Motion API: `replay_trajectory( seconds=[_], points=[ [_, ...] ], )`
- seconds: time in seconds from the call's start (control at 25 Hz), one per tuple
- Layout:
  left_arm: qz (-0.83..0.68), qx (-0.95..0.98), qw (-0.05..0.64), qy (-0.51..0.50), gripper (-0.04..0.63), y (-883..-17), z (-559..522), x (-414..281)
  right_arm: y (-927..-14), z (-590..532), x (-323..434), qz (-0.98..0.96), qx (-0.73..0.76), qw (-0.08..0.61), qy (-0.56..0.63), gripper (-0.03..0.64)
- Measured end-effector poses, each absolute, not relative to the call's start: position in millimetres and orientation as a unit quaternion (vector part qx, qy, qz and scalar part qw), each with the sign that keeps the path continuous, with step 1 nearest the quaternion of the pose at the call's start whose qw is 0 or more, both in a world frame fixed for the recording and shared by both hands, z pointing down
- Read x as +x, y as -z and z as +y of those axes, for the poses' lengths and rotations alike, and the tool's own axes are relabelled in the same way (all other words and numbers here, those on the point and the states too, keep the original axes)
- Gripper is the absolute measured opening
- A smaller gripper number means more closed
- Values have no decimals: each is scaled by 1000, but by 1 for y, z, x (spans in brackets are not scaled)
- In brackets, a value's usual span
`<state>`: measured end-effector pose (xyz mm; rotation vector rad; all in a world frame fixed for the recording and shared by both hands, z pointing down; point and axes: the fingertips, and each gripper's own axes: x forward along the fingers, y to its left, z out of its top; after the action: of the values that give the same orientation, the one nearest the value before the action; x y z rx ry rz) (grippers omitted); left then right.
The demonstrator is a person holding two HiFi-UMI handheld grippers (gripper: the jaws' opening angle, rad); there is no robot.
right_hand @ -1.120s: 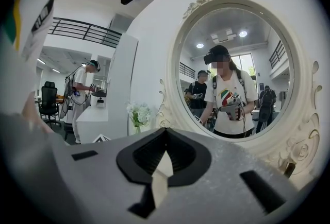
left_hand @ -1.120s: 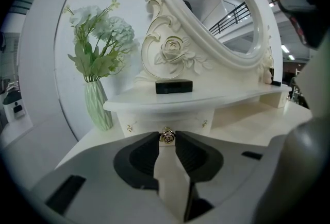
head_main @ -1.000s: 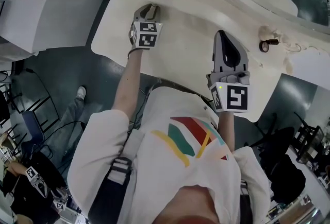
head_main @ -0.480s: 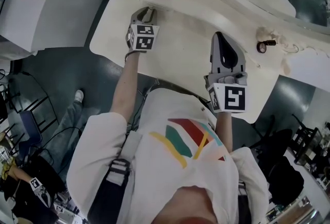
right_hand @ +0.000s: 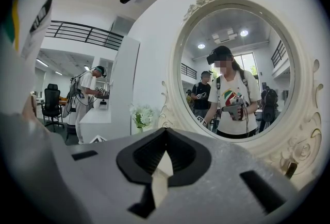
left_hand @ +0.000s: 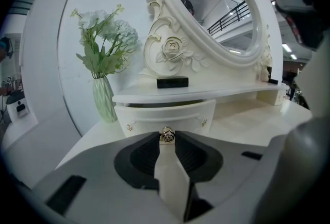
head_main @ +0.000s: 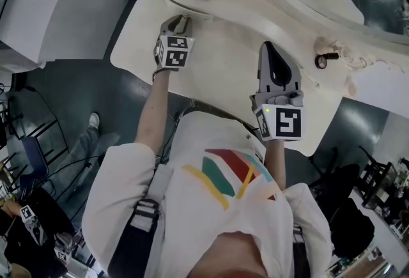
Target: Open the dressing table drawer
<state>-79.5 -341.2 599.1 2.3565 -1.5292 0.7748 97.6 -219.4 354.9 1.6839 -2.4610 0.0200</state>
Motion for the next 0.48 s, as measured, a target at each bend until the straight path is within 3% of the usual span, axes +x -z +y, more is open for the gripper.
replay_trajectory(
  seconds=[0.48],
  points=[
    [-519, 803, 115, -270, 91, -598, -333, -81, -354, -219, 93, -828, 555, 79, -7, 0]
  ],
)
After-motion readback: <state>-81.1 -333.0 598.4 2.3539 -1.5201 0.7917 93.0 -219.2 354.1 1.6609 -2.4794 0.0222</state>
